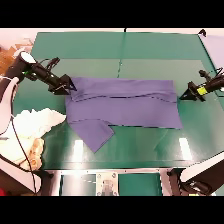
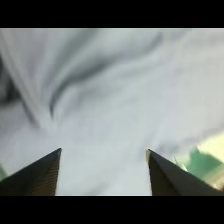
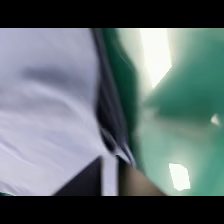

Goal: Fold the shirts.

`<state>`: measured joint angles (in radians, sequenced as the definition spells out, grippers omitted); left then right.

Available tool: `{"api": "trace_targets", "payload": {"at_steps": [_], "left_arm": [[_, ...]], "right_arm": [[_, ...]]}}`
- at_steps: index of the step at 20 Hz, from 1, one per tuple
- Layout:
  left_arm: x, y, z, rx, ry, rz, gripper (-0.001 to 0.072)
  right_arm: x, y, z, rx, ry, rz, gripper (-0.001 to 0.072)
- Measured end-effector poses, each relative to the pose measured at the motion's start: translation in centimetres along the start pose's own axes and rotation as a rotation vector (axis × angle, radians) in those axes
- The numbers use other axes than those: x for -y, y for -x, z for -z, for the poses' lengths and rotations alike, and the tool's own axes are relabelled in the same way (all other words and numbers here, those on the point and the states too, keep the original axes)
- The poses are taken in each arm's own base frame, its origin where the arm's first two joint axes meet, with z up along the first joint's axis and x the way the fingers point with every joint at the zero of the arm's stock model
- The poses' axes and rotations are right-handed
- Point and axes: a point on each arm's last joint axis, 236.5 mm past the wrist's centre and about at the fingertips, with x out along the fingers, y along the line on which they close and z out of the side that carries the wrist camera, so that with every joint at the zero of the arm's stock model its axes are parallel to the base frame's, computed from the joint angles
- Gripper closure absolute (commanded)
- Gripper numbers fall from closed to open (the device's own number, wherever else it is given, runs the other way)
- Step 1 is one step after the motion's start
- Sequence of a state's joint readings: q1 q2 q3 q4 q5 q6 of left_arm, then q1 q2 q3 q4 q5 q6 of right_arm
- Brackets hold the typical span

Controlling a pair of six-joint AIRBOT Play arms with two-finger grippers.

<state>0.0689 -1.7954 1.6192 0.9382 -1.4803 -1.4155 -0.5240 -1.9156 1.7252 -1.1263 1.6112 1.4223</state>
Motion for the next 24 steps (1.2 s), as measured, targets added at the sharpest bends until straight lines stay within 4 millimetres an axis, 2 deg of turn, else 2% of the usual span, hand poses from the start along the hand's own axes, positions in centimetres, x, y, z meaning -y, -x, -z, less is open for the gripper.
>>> {"api": "trace_targets", "payload": {"at_steps": [1, 4, 7, 8, 9, 10, 11, 12, 14, 16, 18, 21, 22, 23, 24], "left_arm": [[0.3, 0.4, 1.0, -0.034, 0.008, 0.005, 0.0677], [0.7, 1.8, 4.7, -0.092, 0.024, -0.017, 0.0679], [0.6, 2.5, 9.1, -0.068, 0.044, -0.062, 0.0676], [0.5, 2.5, 10.7, -0.054, 0.057, -0.075, 0.0493], [0.2, 2.3, 12.3, -0.033, 0.074, -0.089, 0.0153], [-0.1, 1.9, 13.9, -0.022, 0.092, -0.098, 0.0102], [-0.5, 1.4, 15.6, -0.012, 0.119, -0.104, 0.0098], [-0.9, 0.6, 17.0, -0.004, 0.139, -0.107, 0.0098], [-1.6, -1.2, 19.5, 0.008, 0.190, -0.091, 0.0098], [-1.7, -3.6, 21.1, 0.018, 0.224, -0.065, 0.0099], [-1.1, -6.2, 22.0, 0.040, 0.234, -0.037, 0.0099], [0.0, -9.2, 21.9, 0.098, 0.248, -0.009, 0.0101], [0.4, -9.9, 21.7, 0.116, 0.256, 0.002, 0.0177], [0.6, -10.5, 21.4, 0.132, 0.272, 0.010, 0.0352], [0.5, -11.2, 21.3, 0.144, 0.278, 0.005, 0.0550]], "right_arm": [[0.3, 0.9, 0.8, 0.000, -0.013, 0.037, 0.0699], [0.9, 2.9, 4.3, 0.005, -0.057, 0.114, 0.0700], [2.1, 3.5, 9.3, 0.034, -0.141, 0.141, 0.0699], [2.4, 3.3, 11.1, 0.056, -0.178, 0.137, 0.0698], [2.6, 2.9, 12.7, 0.073, -0.210, 0.128, 0.0692], [2.6, 2.3, 14.1, 0.094, -0.238, 0.111, 0.0585], [2.4, 1.4, 15.4, 0.118, -0.267, 0.085, 0.0388], [2.4, 0.5, 16.4, 0.136, -0.290, 0.069, 0.0253], [2.1, -1.9, 17.8, 0.175, -0.343, 0.015, 0.0237], [1.9, -4.4, 18.6, 0.203, -0.398, -0.036, 0.0237], [1.4, -6.5, 18.7, 0.240, -0.448, -0.087, 0.0237], [0.1, -8.4, 17.9, 0.309, -0.492, -0.154, 0.0237], [-0.2, -8.7, 17.1, 0.347, -0.503, -0.167, 0.0237], [-0.4, -8.9, 16.5, 0.377, -0.513, -0.179, 0.0242], [-0.6, -9.1, 15.9, 0.408, -0.521, -0.186, 0.0333]]}}
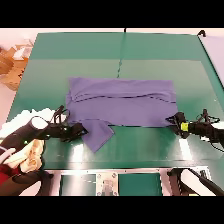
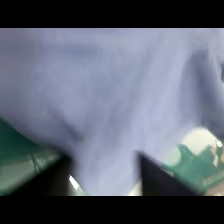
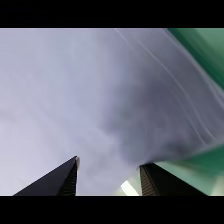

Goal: Fold the shirts.

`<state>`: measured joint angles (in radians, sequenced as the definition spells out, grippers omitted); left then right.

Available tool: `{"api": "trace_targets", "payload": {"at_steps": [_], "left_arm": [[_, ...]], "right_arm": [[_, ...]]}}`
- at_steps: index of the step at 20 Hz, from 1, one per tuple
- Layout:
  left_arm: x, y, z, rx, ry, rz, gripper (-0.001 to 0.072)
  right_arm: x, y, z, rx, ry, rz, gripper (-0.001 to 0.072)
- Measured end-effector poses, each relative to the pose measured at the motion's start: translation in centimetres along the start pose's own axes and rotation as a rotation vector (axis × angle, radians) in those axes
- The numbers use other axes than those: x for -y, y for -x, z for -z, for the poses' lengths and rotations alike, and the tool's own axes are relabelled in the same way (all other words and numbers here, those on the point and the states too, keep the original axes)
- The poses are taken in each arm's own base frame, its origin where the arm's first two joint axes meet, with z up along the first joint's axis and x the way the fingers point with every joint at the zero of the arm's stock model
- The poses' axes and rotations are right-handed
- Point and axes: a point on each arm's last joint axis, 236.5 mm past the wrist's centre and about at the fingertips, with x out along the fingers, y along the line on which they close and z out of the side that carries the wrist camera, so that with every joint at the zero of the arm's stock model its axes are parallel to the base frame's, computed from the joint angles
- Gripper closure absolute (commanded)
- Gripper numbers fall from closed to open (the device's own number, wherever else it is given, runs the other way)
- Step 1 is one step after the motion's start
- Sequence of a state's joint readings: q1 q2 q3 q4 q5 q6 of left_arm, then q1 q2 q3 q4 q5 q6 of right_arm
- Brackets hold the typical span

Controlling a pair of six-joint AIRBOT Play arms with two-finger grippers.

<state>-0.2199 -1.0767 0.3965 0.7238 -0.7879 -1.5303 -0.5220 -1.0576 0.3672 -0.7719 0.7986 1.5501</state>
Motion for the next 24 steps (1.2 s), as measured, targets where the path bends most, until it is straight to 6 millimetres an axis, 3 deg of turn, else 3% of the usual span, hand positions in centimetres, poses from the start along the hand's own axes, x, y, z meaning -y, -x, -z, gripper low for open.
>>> {"api": "trace_targets", "payload": {"at_steps": [1, 2, 6, 10, 16, 20, 24], "left_arm": [[0.0, -0.6, -0.1, 0.013, 0.008, -0.001, 0.0679], [0.2, -0.9, -0.2, 0.020, 0.012, 0.003, 0.0679], [0.8, -0.2, -1.5, 0.046, -0.064, -0.006, 0.0680], [2.2, 3.7, -1.9, 0.037, -0.182, -0.022, 0.0680], [5.1, 8.9, -1.6, 0.022, -0.309, -0.044, 0.0680], [8.3, 11.6, -3.9, 0.088, -0.373, -0.025, 0.0680], [11.0, 12.3, -7.9, 0.130, -0.410, -0.024, 0.0680]], "right_arm": [[-0.2, -0.3, -0.4, 0.024, -0.002, -0.005, 0.0588], [-0.2, -0.4, -0.8, 0.048, 0.003, -0.005, 0.0695], [-1.2, -0.3, -1.0, 0.051, 0.072, -0.015, 0.0697], [-1.5, 1.1, -0.8, -0.016, 0.186, 0.029, 0.0698], [-1.6, 5.0, -0.8, -0.085, 0.290, 0.117, 0.0697], [-4.1, 7.2, -1.9, -0.059, 0.357, 0.110, 0.0697], [-8.6, 7.6, -3.6, -0.022, 0.411, 0.053, 0.0697]]}}
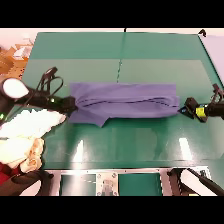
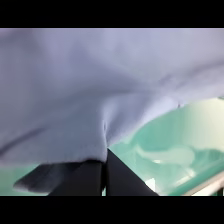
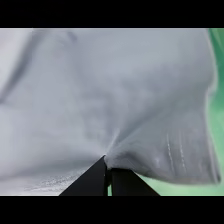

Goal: Fold the shirts.

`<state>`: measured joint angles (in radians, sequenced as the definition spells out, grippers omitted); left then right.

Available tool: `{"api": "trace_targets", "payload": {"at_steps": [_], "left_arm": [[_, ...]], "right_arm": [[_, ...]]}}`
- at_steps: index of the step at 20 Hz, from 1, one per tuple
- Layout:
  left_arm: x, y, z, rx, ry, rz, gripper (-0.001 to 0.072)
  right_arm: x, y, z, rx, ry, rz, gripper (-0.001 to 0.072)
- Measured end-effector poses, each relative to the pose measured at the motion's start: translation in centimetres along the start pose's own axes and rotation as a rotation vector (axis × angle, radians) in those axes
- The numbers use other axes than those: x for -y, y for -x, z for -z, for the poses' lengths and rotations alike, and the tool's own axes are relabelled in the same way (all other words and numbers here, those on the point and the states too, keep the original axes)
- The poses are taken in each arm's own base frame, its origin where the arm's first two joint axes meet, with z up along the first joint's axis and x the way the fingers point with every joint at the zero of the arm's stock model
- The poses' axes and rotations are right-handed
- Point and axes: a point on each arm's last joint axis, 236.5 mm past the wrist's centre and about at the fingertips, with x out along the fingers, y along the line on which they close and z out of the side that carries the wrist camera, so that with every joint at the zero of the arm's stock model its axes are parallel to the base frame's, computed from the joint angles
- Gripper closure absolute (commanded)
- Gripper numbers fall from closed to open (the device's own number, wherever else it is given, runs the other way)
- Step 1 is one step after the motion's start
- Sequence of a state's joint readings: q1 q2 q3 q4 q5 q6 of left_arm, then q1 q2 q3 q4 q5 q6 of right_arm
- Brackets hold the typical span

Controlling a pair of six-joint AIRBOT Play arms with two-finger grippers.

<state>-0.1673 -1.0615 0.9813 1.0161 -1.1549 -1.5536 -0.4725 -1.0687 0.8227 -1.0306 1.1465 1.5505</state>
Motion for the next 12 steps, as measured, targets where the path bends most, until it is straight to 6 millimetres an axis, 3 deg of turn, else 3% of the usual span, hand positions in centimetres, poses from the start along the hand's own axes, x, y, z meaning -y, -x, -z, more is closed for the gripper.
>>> {"api": "trace_targets", "payload": {"at_steps": [3, 6, 7, 8, 9, 10, 11, 12], "left_arm": [[0.1, -0.7, -4.7, 0.035, -0.026, -0.016, 0.0680], [-0.2, -2.5, -9.8, 0.068, -0.040, -0.029, 0.0679], [-0.6, -3.5, -11.5, 0.077, -0.044, -0.034, 0.0678], [-0.9, -4.6, -13.0, 0.085, -0.046, -0.036, 0.0676], [-1.4, -5.8, -14.4, 0.094, -0.048, -0.039, 0.0489], [-1.9, -6.9, -16.0, 0.114, -0.049, -0.042, 0.0105], [-2.4, -8.0, -17.6, 0.148, -0.045, -0.045, 0.0000], [-2.9, -8.7, -18.9, 0.177, -0.039, -0.048, 0.0007]], "right_arm": [[-2.5, -0.7, -3.6, 0.015, 0.021, -0.042, 0.0697], [-4.7, -2.9, -7.5, 0.007, 0.035, -0.074, 0.0696], [-5.3, -3.9, -8.6, -0.002, 0.038, -0.085, 0.0662], [-5.8, -5.3, -9.8, -0.012, 0.038, -0.092, 0.0552], [-6.1, -6.7, -10.9, -0.020, 0.036, -0.099, 0.0407], [-6.4, -8.2, -12.1, -0.025, 0.028, -0.111, 0.0245], [-6.6, -9.4, -13.0, -0.029, 0.021, -0.121, 0.0180], [-6.8, -10.3, -14.0, -0.030, 0.016, -0.130, 0.0180]]}}
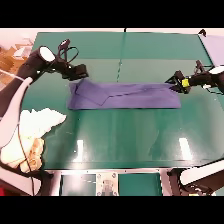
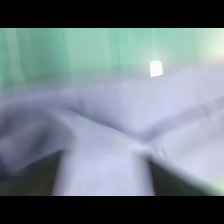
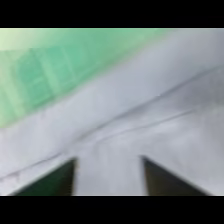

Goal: Fold the shirts.

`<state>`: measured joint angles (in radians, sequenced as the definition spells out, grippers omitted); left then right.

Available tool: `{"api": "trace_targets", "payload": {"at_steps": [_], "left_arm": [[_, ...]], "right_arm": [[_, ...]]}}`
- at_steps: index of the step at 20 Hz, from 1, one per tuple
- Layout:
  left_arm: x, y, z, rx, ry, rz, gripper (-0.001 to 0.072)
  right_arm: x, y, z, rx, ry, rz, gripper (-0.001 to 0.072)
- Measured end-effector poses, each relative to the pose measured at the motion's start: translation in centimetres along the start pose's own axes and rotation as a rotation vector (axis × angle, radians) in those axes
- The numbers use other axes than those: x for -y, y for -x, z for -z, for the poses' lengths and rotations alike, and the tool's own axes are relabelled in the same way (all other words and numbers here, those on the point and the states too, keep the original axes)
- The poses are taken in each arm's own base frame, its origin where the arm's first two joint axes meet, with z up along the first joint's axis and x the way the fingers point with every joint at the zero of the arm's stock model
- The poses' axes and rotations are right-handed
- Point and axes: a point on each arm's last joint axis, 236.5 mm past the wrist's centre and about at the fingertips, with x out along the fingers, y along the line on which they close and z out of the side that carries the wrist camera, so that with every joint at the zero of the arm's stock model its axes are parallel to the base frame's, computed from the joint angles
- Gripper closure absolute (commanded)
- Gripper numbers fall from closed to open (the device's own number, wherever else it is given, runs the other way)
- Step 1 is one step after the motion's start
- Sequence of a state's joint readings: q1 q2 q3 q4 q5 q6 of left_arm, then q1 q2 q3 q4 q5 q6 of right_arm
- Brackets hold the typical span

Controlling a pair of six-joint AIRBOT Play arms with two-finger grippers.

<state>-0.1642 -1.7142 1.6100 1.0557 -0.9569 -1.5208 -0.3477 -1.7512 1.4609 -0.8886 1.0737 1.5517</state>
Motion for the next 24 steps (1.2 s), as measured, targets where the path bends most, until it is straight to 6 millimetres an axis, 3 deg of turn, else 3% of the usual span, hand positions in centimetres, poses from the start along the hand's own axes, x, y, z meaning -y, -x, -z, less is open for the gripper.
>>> {"api": "trace_targets", "payload": {"at_steps": [3, 6, 8, 12, 15, 16, 18, 19, 22, 24], "left_arm": [[-1.3, -0.5, -3.2, 0.082, 0.016, -0.009, 0.0007], [-2.6, 0.8, -3.5, 0.036, 0.029, -0.019, 0.0030], [-3.5, 1.4, -2.0, -0.048, 0.040, -0.027, 0.0681], [-4.0, 2.3, 0.6, -0.177, 0.036, -0.026, 0.0679], [-3.5, 2.5, 1.6, -0.219, 0.025, -0.016, 0.0679], [-3.2, 2.5, 1.8, -0.225, 0.018, -0.012, 0.0678], [-2.1, 2.1, 2.3, -0.243, 0.000, 0.003, 0.0679], [-1.4, 1.8, 2.6, -0.250, -0.017, 0.008, 0.0679], [1.6, -0.2, 2.9, -0.232, -0.075, 0.033, 0.0679], [4.0, -2.3, 3.2, -0.210, -0.108, 0.059, 0.0679]], "right_arm": [[0.6, 0.2, -3.2, 0.019, 0.024, -0.024, 0.0179], [2.8, 2.3, -4.4, -0.005, 0.075, -0.027, 0.0179], [5.3, 3.3, -4.3, -0.044, 0.095, -0.013, 0.0179], [9.3, 2.9, -2.6, -0.157, 0.117, -0.014, 0.0171], [9.7, 1.0, -0.6, -0.253, 0.131, -0.064, 0.0173], [9.4, 0.2, 0.2, -0.290, 0.133, -0.088, 0.0236], [9.4, -1.2, 1.2, -0.332, 0.153, -0.097, 0.0494], [9.0, -1.8, 1.8, -0.354, 0.167, -0.110, 0.0704], [7.9, -2.1, 1.9, -0.375, 0.215, -0.117, 0.0698], [7.3, -1.0, 1.2, -0.363, 0.253, -0.089, 0.0698]]}}
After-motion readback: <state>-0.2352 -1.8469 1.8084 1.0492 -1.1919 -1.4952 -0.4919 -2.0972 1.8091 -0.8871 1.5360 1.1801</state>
